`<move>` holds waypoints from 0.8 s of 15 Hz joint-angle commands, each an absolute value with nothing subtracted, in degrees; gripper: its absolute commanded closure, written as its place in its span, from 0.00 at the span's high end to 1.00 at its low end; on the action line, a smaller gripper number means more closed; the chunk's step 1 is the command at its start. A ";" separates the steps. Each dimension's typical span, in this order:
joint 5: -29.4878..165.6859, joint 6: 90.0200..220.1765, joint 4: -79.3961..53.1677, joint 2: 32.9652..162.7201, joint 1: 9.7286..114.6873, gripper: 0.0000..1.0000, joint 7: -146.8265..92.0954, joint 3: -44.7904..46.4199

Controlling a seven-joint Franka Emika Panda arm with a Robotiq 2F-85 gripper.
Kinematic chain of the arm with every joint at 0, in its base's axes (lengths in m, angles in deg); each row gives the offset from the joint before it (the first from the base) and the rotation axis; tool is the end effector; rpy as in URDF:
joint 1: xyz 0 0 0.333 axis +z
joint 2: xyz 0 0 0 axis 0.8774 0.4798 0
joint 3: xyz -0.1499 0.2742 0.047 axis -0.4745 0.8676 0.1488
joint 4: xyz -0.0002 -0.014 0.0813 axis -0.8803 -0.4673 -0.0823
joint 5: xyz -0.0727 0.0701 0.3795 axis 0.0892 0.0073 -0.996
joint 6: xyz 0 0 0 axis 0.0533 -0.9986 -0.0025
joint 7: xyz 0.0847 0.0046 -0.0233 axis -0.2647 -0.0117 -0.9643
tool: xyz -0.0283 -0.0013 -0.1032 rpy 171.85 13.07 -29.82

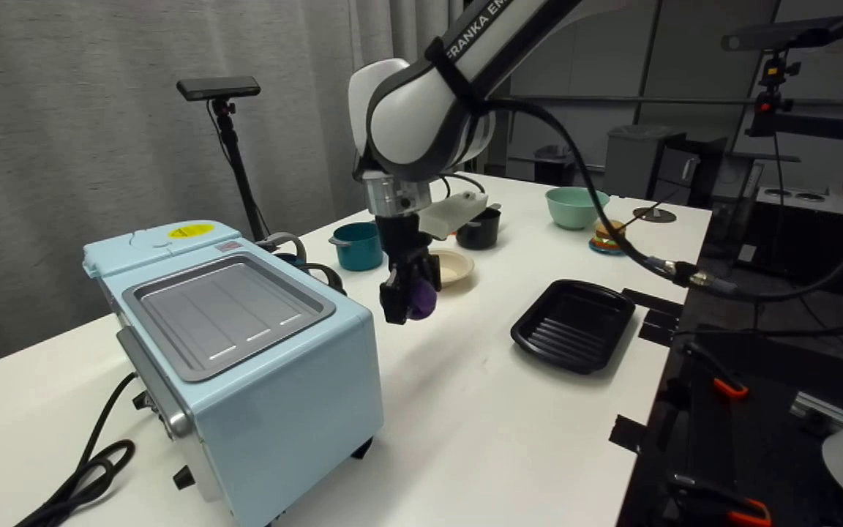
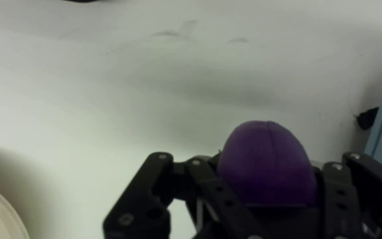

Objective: Remove the purple plush toy from the plate

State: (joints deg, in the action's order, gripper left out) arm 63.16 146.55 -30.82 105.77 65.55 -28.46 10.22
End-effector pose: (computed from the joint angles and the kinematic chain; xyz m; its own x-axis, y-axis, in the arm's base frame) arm 0.5998 0.1012 0.2589 0.9852 0.0826 -0.1504 0.0751 -0.9957 -0.0551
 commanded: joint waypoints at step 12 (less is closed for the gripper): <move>69.95 150.12 -39.07 103.79 66.00 0.77 -27.91 7.33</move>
State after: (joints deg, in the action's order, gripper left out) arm 69.44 148.34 -37.91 105.81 65.55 -28.38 8.08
